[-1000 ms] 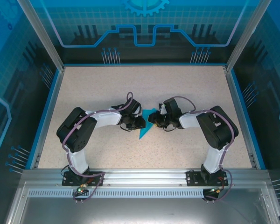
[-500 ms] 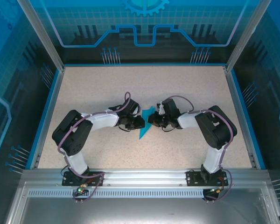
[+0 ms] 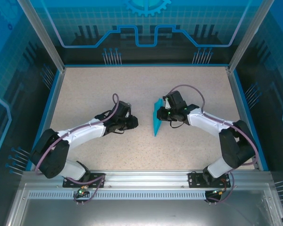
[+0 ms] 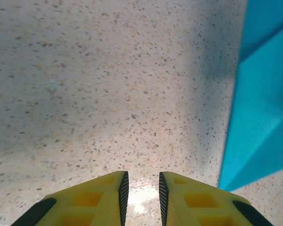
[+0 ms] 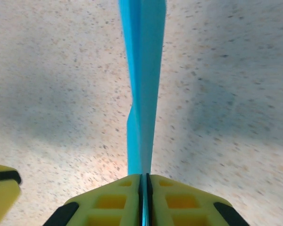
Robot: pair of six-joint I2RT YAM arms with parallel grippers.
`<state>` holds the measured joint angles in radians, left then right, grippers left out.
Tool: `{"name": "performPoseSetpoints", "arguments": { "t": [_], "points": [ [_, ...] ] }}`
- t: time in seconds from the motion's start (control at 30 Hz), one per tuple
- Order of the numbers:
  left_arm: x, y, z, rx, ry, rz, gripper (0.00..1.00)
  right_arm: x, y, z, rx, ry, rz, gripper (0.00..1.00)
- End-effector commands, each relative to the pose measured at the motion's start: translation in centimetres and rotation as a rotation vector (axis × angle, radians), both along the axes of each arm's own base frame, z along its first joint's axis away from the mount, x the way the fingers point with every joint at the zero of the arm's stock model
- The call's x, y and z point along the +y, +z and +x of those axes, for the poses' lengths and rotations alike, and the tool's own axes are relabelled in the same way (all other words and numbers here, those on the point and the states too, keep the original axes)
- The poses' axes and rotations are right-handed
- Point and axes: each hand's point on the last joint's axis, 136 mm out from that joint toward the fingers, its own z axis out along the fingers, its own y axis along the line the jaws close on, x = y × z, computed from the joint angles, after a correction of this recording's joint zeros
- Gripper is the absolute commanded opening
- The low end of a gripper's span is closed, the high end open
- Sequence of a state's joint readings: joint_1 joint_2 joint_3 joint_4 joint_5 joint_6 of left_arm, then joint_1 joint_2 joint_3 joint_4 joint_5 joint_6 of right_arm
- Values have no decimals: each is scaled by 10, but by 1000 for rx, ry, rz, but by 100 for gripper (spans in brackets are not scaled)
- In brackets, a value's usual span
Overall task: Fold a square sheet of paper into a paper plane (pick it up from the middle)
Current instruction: Rotate the paper at the center of the table.
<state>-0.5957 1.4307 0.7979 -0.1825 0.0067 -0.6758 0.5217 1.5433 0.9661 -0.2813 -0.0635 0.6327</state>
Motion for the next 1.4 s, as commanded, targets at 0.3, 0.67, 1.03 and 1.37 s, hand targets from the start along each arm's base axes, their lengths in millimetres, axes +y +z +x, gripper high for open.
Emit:
{"name": "performPoseSetpoints", "arguments": {
  "t": [0.3, 0.67, 1.03, 1.37],
  "points": [
    [64, 9, -9, -78, 265, 97, 31, -85, 36, -32, 82, -51, -1019, 9],
    [122, 32, -32, -203, 462, 124, 36, 17, -36, -34, 216, 47, -983, 15],
    [134, 36, -42, -233, 462, 131, 40, 112, -70, -42, 300, 170, -633, 32],
    [116, 32, -37, -195, 390, 114, 41, 117, 7, -35, 142, 223, -112, 66]
  ]
}}
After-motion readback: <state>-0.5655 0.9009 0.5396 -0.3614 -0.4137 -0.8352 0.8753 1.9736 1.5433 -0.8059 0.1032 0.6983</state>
